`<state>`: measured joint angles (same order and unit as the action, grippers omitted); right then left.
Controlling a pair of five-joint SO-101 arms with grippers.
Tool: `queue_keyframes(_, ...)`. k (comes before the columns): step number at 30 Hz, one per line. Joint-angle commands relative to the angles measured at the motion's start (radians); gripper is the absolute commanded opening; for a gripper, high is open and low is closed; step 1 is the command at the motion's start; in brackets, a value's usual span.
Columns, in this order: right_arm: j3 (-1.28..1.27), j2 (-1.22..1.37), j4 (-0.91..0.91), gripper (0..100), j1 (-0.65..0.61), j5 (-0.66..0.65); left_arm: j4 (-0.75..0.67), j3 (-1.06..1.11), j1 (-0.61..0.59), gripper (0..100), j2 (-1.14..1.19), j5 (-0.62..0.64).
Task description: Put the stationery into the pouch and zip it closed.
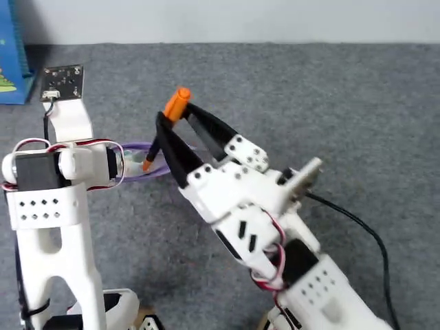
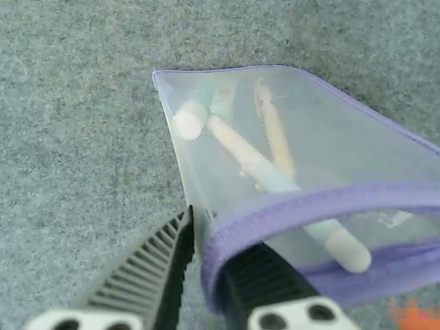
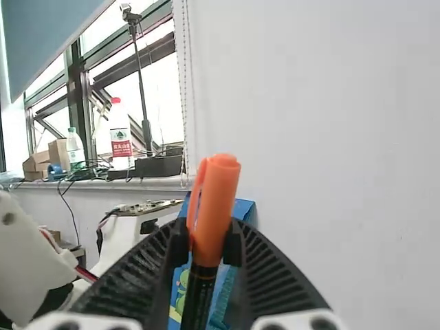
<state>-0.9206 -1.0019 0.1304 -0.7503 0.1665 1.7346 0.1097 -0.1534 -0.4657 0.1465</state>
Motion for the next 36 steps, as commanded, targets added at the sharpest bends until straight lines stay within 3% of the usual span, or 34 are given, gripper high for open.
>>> queue_keyframes(1,0.012,0.110,0.134,0.8,-0.007,-0.014,-0.005,-0.005,0.003,1,-0.035,0.008)
queue_keyframes(7,-0.043,0.306,0.292,0.8,-0.008,-0.140,-0.003,-0.005,0.002,1,-0.035,0.008)
queue_keyframes(11,-0.086,0.367,0.277,2.4,-0.044,-0.235,-0.003,-0.005,0.002,1,-0.035,0.008)
queue_keyframes(16,-0.091,0.300,0.171,21.9,-0.087,-0.259,0.000,-0.005,0.000,1,-0.041,0.006)
queue_keyframes(18,-0.089,0.246,0.105,24.6,-0.087,-0.258,0.002,-0.005,0.000,1,-0.041,0.006)
queue_keyframes(25,-0.089,-0.059,-0.165,16.2,-0.084,-0.255,-0.005,0.015,0.000,1,-0.043,0.005)
queue_keyframes(29,-0.089,-0.193,-0.329,4.3,-0.088,-0.247,-0.005,0.015,0.000,1,-0.043,0.005)
queue_keyframes(30,-0.089,-0.211,-0.358,0.4,-0.088,-0.224,-0.005,0.015,-0.002,1,-0.043,0.005)
queue_keyframes(36,-0.091,-0.191,-0.423,0.8,-0.090,-0.054,-0.003,0.012,-0.035,1,-0.043,0.005)
